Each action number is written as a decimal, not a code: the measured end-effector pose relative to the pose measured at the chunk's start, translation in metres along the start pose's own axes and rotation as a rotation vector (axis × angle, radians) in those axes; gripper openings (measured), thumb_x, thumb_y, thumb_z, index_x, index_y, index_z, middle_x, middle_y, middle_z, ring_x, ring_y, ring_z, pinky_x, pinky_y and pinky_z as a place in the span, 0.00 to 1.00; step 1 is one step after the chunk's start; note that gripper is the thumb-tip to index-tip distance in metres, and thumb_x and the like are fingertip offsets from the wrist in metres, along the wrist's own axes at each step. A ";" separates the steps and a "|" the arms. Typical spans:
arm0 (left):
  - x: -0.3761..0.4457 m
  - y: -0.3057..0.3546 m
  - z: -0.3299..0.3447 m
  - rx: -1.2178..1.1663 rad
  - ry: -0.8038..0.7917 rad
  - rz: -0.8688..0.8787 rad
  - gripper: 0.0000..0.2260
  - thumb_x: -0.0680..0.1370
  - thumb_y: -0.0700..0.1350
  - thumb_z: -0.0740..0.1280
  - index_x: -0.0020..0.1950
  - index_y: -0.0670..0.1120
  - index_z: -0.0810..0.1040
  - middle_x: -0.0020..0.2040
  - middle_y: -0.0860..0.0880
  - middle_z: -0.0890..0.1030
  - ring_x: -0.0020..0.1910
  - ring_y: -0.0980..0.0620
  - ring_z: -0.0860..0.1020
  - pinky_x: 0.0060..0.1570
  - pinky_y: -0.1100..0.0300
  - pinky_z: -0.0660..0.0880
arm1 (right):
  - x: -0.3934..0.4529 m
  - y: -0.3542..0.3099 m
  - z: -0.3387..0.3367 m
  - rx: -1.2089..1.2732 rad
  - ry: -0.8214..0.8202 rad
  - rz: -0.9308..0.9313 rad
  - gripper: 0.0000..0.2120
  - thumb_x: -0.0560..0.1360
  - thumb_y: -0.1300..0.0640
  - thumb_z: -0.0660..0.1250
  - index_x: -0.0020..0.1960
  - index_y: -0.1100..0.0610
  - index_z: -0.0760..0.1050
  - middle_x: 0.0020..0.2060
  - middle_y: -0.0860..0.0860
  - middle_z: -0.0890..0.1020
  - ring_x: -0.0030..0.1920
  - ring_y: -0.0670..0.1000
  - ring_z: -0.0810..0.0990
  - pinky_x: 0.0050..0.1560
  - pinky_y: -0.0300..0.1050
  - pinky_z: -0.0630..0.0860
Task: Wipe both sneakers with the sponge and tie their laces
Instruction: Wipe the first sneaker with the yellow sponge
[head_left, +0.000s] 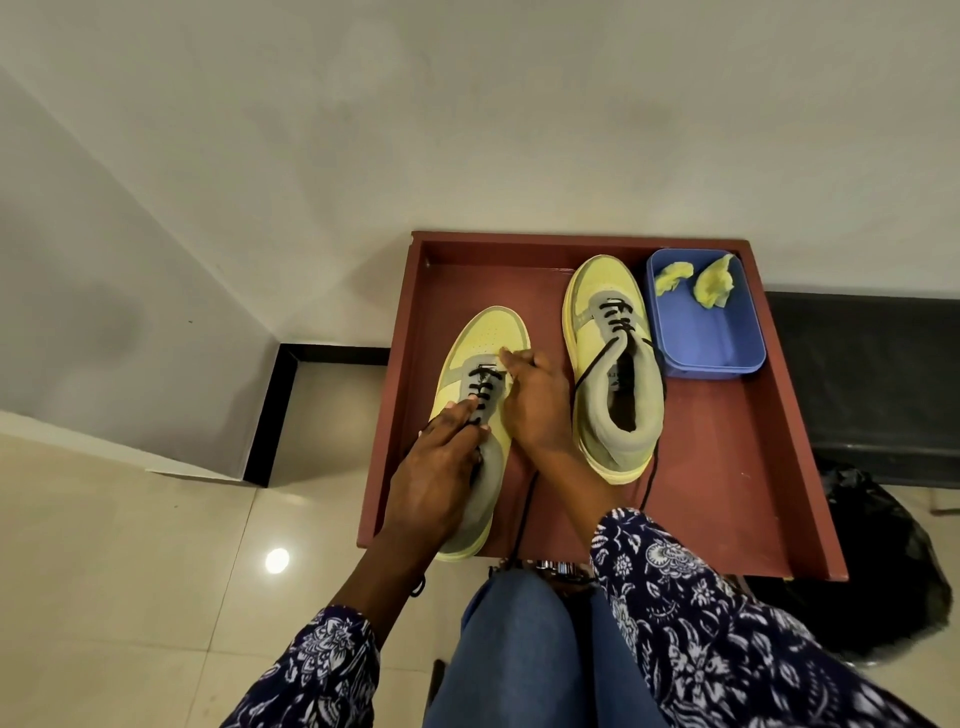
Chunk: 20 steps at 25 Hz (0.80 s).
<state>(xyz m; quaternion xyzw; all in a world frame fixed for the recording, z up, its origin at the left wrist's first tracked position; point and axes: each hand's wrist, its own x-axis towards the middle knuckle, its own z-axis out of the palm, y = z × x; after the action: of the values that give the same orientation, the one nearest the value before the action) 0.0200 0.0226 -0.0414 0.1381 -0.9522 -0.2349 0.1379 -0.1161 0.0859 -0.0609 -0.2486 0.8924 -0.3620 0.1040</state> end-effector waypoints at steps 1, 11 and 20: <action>0.000 0.000 0.000 0.000 0.001 -0.001 0.17 0.74 0.44 0.55 0.53 0.41 0.80 0.61 0.40 0.77 0.60 0.40 0.76 0.51 0.48 0.77 | -0.004 0.001 0.001 0.023 0.020 0.013 0.17 0.74 0.69 0.60 0.62 0.63 0.75 0.53 0.60 0.78 0.54 0.57 0.77 0.51 0.32 0.65; 0.000 0.000 0.001 -0.040 0.016 -0.027 0.18 0.74 0.45 0.55 0.52 0.40 0.81 0.62 0.40 0.77 0.61 0.39 0.75 0.52 0.47 0.76 | -0.047 0.014 0.008 0.096 0.069 0.097 0.18 0.71 0.74 0.60 0.58 0.66 0.77 0.51 0.62 0.79 0.53 0.59 0.78 0.51 0.25 0.61; 0.002 0.000 0.000 -0.005 0.030 0.017 0.16 0.74 0.44 0.56 0.51 0.40 0.81 0.61 0.40 0.78 0.59 0.39 0.77 0.50 0.49 0.77 | 0.002 -0.001 -0.006 0.096 0.016 0.348 0.16 0.74 0.68 0.59 0.61 0.63 0.76 0.56 0.62 0.80 0.57 0.61 0.77 0.57 0.45 0.72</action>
<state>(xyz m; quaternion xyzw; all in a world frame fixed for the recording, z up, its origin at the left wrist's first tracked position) 0.0184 0.0219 -0.0415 0.1332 -0.9507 -0.2338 0.1543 -0.1199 0.0880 -0.0560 -0.0822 0.9045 -0.3825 0.1698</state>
